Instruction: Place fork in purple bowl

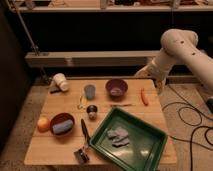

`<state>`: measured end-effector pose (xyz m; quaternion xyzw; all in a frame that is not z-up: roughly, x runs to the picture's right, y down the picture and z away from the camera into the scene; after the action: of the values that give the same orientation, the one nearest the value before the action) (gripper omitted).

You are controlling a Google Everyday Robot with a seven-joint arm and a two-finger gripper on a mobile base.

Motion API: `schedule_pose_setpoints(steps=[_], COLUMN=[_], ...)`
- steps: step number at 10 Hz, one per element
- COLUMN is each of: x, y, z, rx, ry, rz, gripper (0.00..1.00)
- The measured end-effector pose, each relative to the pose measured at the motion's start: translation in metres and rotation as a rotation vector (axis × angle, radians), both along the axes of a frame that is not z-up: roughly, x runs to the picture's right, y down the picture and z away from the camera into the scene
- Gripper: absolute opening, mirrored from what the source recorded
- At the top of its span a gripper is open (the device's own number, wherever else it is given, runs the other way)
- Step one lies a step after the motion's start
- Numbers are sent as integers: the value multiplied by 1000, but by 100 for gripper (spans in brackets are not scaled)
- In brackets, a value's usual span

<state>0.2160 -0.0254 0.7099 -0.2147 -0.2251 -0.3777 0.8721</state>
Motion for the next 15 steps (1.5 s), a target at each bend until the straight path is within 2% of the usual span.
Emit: schedule_pose_setpoints(steps=[3,6,8,12,15], x=[-35,-58,-79,-111,-119], y=[23,65,86,102,109], z=[14,41,60,76,94], rx=[10,-23,-46,-48,-55], ry=[-56,-80,-89,-100,-97], rz=[-68,-117,-185,-301,-322], gripper=[80,80,80,80,80])
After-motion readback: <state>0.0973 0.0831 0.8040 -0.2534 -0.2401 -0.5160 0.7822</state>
